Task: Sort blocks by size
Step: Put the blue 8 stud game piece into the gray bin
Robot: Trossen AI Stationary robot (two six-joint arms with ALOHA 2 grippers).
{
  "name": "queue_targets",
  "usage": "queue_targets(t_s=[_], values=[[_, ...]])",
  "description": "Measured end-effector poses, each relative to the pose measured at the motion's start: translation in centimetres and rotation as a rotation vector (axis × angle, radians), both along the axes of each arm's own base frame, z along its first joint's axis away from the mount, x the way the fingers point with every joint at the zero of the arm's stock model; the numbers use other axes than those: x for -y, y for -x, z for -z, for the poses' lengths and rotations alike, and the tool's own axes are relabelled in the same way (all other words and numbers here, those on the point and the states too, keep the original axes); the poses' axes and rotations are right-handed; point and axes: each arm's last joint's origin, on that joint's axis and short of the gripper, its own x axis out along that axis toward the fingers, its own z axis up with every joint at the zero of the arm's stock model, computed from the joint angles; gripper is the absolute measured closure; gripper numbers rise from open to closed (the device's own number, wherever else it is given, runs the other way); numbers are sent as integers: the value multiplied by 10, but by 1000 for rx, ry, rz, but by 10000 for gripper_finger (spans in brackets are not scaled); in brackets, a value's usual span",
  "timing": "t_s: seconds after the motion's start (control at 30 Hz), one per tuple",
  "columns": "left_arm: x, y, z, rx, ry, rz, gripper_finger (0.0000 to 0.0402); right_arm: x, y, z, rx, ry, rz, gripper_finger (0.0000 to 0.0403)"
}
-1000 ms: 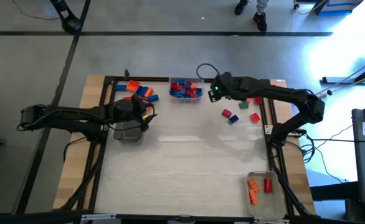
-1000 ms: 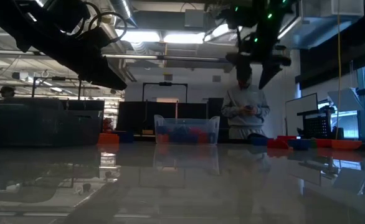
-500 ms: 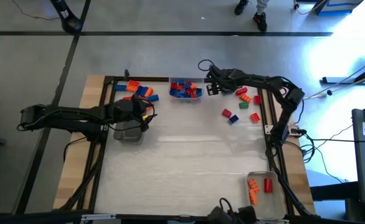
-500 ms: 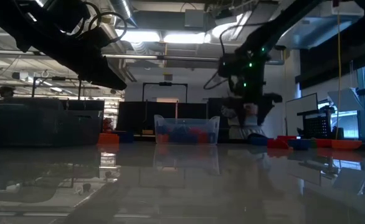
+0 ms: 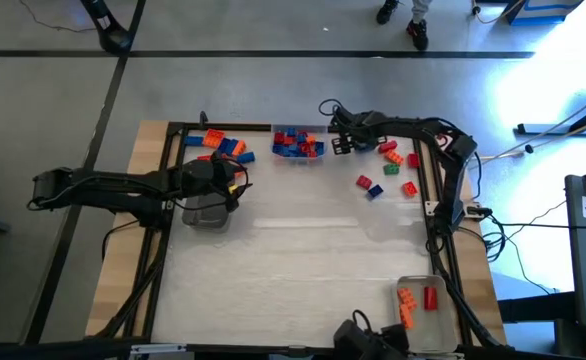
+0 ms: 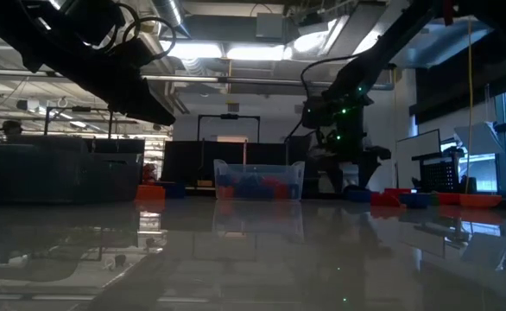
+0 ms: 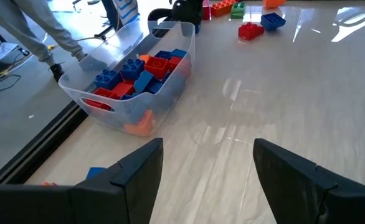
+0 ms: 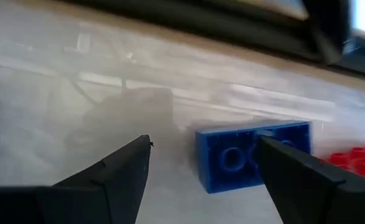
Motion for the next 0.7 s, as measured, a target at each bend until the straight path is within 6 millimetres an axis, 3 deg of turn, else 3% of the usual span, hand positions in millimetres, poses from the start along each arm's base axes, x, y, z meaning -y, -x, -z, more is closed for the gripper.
queue_targets(t_s=[0.33, 0.7], values=[[0, 0, 0, -5, -5, 3, 167, -7, -6, 5, 4, -62, -60, 117], [0, 0, -1, 4, -7, 3, 167, -51, -28, 0, -27, -117, -225, 117]])
